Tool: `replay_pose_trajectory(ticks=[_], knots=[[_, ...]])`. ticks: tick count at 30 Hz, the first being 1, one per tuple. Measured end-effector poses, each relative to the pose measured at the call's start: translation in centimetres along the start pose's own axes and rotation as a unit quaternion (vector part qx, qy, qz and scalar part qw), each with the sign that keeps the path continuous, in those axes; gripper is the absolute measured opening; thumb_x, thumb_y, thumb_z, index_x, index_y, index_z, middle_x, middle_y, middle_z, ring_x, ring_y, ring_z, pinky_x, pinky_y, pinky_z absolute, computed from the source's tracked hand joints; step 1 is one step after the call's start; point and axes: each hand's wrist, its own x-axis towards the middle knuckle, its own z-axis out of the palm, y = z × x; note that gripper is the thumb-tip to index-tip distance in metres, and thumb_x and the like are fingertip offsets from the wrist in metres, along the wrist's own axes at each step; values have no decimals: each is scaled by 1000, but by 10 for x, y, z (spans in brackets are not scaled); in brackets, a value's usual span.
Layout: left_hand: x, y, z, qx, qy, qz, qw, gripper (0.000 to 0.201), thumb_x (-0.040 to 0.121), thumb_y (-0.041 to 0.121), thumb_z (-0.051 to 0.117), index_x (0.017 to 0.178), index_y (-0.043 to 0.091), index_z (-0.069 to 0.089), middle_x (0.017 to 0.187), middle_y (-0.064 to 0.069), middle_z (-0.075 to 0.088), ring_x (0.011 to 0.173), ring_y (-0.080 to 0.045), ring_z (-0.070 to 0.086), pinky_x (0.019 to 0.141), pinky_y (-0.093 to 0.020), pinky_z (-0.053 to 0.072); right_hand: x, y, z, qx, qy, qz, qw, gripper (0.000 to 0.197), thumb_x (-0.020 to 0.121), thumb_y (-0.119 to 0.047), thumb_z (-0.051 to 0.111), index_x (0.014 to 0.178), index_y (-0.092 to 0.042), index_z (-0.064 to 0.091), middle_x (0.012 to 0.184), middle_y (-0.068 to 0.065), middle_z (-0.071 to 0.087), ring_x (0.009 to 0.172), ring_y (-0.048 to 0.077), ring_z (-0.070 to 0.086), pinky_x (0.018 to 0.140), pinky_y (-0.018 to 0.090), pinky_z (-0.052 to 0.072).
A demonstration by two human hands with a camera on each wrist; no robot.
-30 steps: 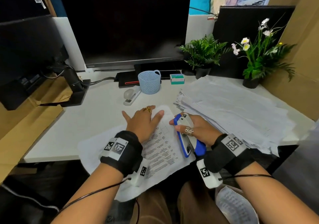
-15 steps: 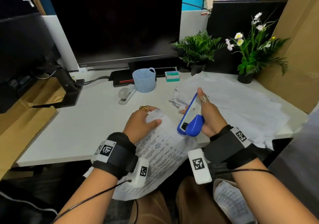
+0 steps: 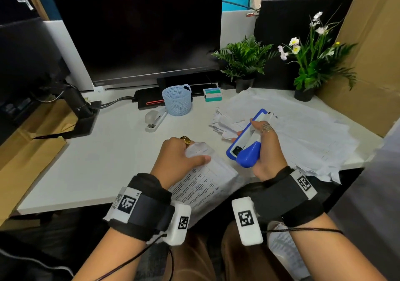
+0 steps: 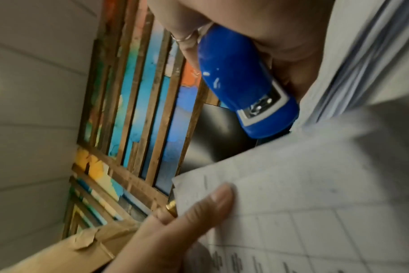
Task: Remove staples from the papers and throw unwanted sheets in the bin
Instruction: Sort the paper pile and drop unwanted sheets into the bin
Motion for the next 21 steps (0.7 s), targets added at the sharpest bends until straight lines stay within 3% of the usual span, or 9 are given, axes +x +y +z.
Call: replay_pose_trajectory(ticks=[2,4,6,8,10,12,16,19,21], knots=[[-1,5,1,-14,12,8,1000,47,68,24,82,46,12,43,46,10,36,41,-2,38,45,-12,29,-2,3,5,-13,11,-48,999,19,86,-26,58,104,-19,58,81,2,60,74,21,61,73,38,53],[-2,8,3,-29,25,14,999,49,69,23,82,46,11,41,44,11,35,39,-2,37,45,-11,29,-5,4,9,-29,12,-92,995,9,87,-27,59,95,-22,60,78,-4,63,75,17,63,77,36,53],[-5,14,6,-43,35,18,998,46,70,22,81,46,6,45,43,11,41,42,-1,40,47,-14,34,-9,5,13,-60,4,-127,990,10,92,-29,55,84,-26,58,66,-13,63,69,8,61,72,28,51],[-10,22,9,-42,52,34,997,52,73,16,79,42,16,37,34,12,38,38,1,40,43,-9,30,-15,5,16,-103,-2,-154,983,14,92,-32,55,79,-26,58,66,-12,60,69,8,59,71,25,49],[-14,26,11,-28,55,63,996,53,76,17,77,45,20,34,37,10,39,41,1,41,43,-10,30,-18,5,19,-127,-10,-176,976,17,91,-33,56,77,-25,59,67,-11,60,68,8,59,67,21,50],[-16,29,12,-16,63,78,995,49,77,24,76,48,16,38,46,8,37,46,-4,40,46,-13,31,-20,3,21,-144,-17,-194,970,18,92,-32,55,78,-23,60,71,-10,63,69,8,62,63,20,50],[-19,32,15,-48,52,89,993,38,81,31,69,55,13,48,53,4,45,50,-4,44,49,-17,36,-25,-1,29,-185,-29,-261,947,25,87,-43,58,74,-22,62,81,4,68,82,25,66,75,42,54],[-23,38,16,-72,29,101,992,47,79,48,56,82,3,66,70,-9,59,65,-13,58,61,-28,46,-26,-3,37,-182,-35,-280,942,39,69,-60,54,73,-23,63,85,9,70,85,28,67,81,49,54],[-23,39,17,-77,32,105,991,46,79,46,55,84,1,66,71,-9,59,63,-10,56,59,-26,43,-25,-3,38,-160,-43,-271,948,40,66,-60,56,75,-21,64,83,10,69,88,33,66,83,51,53]])
